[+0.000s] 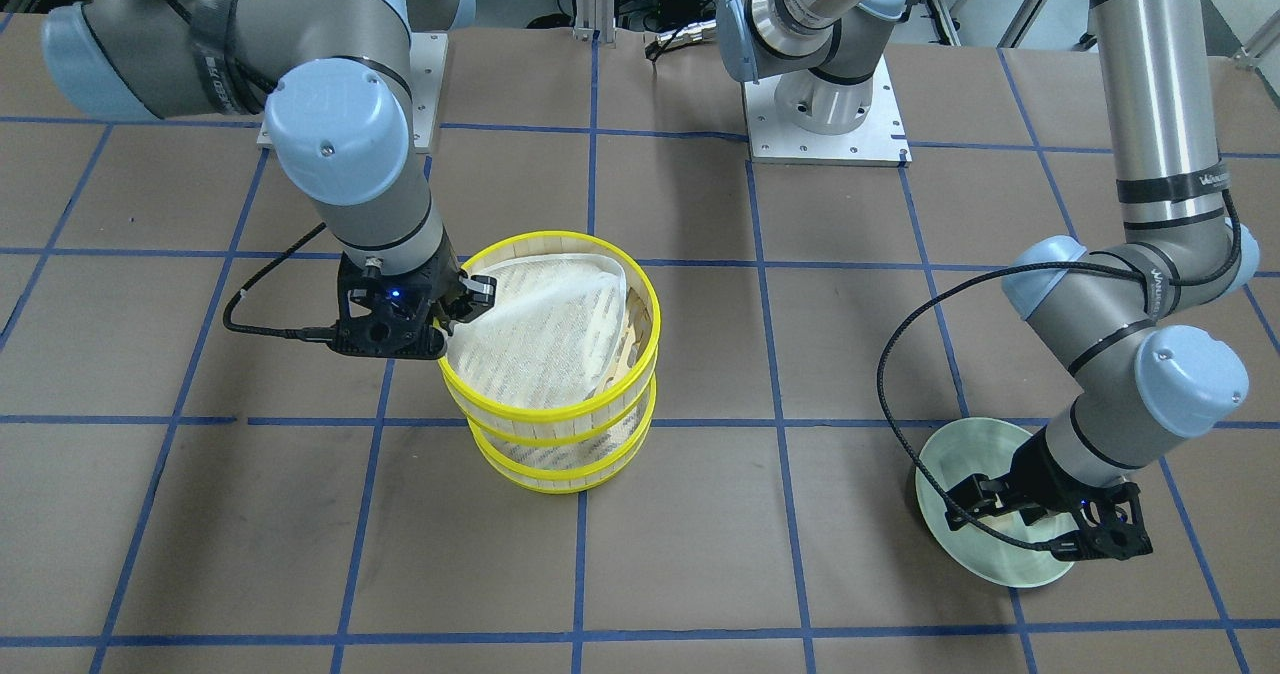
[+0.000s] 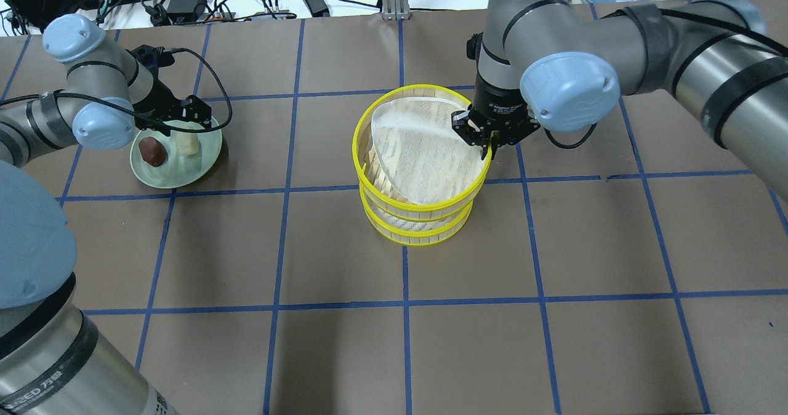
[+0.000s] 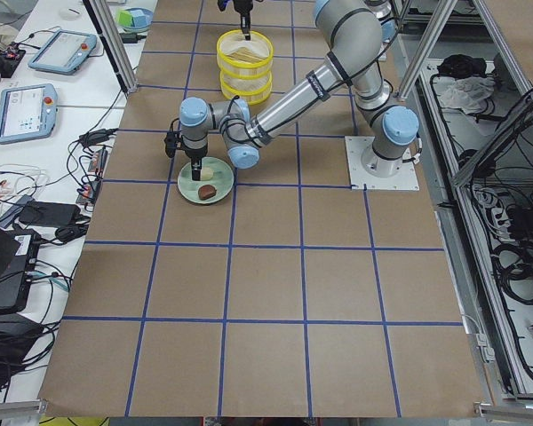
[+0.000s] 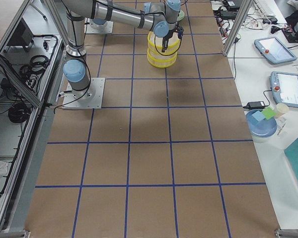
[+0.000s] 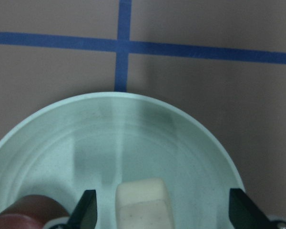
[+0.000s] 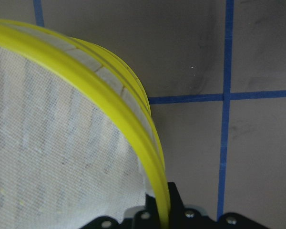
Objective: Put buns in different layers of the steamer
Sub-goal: 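Set the top tier aside with right gripper while left grasps white bun, then carry the white bun with the left gripper toward the bottom tier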
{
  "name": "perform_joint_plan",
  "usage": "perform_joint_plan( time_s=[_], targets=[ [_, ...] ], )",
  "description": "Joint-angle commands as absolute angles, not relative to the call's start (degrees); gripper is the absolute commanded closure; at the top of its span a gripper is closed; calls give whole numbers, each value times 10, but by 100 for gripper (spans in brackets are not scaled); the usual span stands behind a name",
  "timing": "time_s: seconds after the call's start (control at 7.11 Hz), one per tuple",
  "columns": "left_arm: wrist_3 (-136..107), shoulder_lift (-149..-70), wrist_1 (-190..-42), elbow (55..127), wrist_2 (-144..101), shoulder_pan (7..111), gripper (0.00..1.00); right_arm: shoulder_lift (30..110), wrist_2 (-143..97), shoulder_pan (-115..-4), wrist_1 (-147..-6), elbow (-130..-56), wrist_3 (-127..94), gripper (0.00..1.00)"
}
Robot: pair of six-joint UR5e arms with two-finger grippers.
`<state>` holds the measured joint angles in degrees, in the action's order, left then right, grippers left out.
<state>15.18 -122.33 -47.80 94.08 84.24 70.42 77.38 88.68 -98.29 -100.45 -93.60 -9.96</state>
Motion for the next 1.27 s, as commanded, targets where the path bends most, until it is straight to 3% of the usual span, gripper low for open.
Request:
perform_joint_plan(
  time_s=[0.0,0.14,0.28,0.7,1.13],
  targets=[
    [160,-1231,-482,943,852,704,22,811,893,-920,-935,-931,-15,100],
    [160,-1231,-484,943,883,703,86,819,934,-883,-917,-931,35,100],
    [161,-1230,-484,942,884,703,100,821,960,-858,-905,-931,92,100],
    [149,-1202,-489,937,855,712,100,821,959,-824,-899,-933,127,100],
    [85,-1153,-486,935,818,800,100,821,954,-824,-890,-933,126,100]
  ],
)
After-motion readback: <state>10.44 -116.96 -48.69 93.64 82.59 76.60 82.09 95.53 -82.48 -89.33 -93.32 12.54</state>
